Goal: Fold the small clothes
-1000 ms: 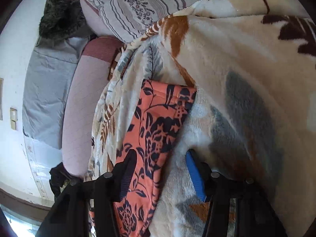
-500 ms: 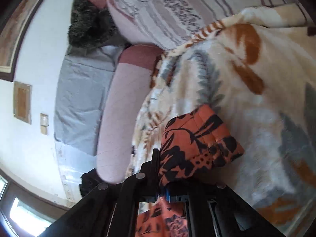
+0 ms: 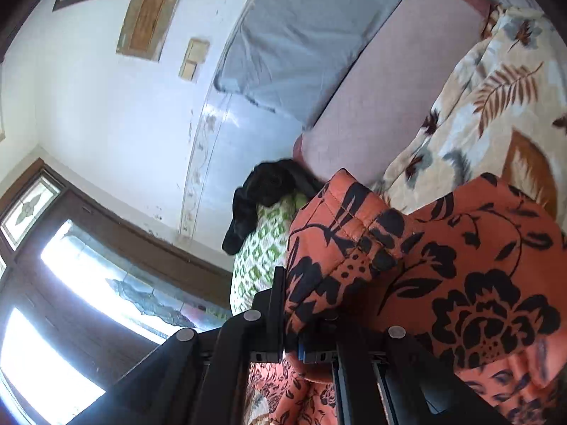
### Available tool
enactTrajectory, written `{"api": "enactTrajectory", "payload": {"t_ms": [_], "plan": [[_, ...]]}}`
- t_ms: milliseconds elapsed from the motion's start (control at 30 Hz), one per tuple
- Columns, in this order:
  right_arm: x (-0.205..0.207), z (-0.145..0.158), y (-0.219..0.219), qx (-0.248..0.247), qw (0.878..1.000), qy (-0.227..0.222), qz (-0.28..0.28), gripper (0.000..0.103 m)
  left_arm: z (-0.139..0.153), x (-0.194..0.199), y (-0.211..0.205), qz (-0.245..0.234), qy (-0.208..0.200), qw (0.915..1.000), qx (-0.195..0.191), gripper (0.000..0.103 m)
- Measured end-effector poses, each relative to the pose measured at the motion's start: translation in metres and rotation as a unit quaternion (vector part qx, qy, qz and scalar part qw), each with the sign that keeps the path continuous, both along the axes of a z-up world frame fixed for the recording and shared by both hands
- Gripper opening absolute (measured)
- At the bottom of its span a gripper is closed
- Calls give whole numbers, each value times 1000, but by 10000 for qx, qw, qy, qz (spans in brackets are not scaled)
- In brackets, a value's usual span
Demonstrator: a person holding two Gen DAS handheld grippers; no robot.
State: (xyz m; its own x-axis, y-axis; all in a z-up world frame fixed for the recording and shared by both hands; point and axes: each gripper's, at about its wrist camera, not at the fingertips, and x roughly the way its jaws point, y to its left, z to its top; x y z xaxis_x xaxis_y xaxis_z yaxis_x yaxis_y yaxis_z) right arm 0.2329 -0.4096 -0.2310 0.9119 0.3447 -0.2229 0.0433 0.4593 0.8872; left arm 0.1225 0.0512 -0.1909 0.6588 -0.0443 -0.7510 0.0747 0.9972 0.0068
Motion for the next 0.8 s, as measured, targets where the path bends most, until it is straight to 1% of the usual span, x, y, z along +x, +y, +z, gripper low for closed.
{"api": "enactTrajectory", "payload": {"t_ms": [67, 100, 167, 200, 233, 267, 300, 333, 367, 467, 500, 567, 600, 667, 700, 733, 800], "plan": [[24, -15, 45, -95, 9997, 171, 146, 6, -2, -1, 16, 128, 14, 9999, -15, 103], [34, -22, 68, -178, 9992, 309, 177, 9, -3, -1, 23, 185, 28, 9998, -2, 103], [46, -36, 119, -327, 9968, 681, 257, 9, -5, -1, 35, 268, 51, 9996, 36, 103], [59, -44, 134, -327, 9947, 875, 423, 13, -6, 0, 40, 312, 55, 9995, 70, 103], [65, -53, 146, -292, 9913, 1081, 694, 18, -7, 1, 45, 350, 50, 9993, 101, 103], [75, -60, 160, -263, 9862, 1309, 975, 46, -7, 3, 49, 380, 41, 9992, 125, 103], [78, -66, 173, -215, 9801, 1491, 1295, 79, -8, 4, 51, 403, 37, 9991, 140, 103], [76, -71, 182, -159, 9765, 1520, 1521, 84, -9, 6, 53, 422, 38, 9990, 142, 103], [69, -75, 188, -190, 9758, 1470, 1609, 84, -10, 9, 54, 437, 47, 9989, 135, 103], [55, -70, 183, -647, 9718, 1365, 1809, 84, -11, 16, 50, 401, 66, 9991, 115, 103], [52, -66, 170, -729, 9734, 1260, 1767, 84, -12, 17, 46, 361, 50, 9992, 134, 103], [29, -62, 147, -952, 9793, 1123, 1391, 84, -13, 21, 37, 292, 22, 9993, 224, 103], [19, -62, 131, -1033, 9813, 1096, 1202, 82, -14, 24, 32, 268, 19, 9993, 260, 103], [5, -67, 101, -1022, 9829, 1195, 962, 75, -17, 30, 21, 214, 18, 9994, 259, 103], [-1, -74, 86, -916, 9836, 1264, 899, 68, -19, 34, 14, 177, 36, 9996, 223, 103], [-5, -82, 74, -789, 9840, 1347, 855, 65, -20, 39, 6, 118, 52, 9998, 166, 103], [-17, -100, 55, -699, 9822, 1581, 730, 65, -25, 50, -14, -43, 87, 9999, 104, 103]]}}
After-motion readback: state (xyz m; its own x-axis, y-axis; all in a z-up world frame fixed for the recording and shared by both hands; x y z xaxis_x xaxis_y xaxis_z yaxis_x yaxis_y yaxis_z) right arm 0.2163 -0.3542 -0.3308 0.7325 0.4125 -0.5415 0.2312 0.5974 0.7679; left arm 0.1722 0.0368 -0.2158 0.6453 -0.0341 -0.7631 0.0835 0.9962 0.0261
